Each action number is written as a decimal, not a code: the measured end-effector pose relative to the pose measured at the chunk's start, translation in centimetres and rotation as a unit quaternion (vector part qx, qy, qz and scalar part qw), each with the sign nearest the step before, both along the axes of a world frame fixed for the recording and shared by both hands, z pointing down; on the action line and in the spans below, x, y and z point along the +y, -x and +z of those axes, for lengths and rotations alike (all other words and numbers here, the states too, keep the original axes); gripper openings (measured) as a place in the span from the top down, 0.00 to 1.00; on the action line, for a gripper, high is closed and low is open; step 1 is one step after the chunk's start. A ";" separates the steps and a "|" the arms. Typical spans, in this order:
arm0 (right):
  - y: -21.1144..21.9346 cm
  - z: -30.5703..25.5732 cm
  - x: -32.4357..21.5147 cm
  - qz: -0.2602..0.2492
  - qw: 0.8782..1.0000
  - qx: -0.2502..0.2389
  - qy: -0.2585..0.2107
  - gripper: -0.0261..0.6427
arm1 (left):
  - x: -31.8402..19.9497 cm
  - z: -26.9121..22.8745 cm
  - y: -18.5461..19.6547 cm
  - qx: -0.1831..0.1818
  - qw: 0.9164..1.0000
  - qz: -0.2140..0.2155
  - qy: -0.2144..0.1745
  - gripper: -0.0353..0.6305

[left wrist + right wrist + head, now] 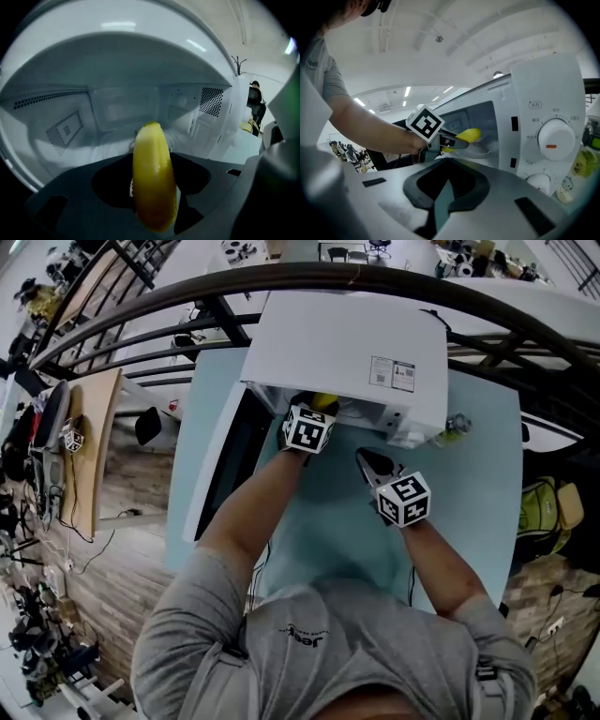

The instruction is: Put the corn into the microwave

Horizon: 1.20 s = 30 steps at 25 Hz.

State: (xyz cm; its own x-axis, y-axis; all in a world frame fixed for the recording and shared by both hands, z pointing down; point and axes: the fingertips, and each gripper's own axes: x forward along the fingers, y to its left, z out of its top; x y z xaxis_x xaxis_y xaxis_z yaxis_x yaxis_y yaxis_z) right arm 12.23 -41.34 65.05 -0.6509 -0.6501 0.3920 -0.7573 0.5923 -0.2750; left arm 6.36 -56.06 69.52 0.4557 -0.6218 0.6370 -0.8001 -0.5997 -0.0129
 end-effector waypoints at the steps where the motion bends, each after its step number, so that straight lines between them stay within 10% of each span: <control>1: 0.0 0.2 0.0 -0.001 1.000 0.000 0.001 0.93 | -0.5 0.1 -0.2 -0.010 1.000 0.005 -0.004 0.57; 15: -0.6 2.4 0.3 -0.002 1.000 0.004 0.012 0.94 | -4.5 2.5 -1.7 -0.107 0.992 0.052 -0.030 0.57; 30: -0.6 3.3 0.6 -0.001 1.000 0.001 0.020 0.94 | -4.7 2.7 -2.0 -0.091 0.993 0.058 -0.041 0.57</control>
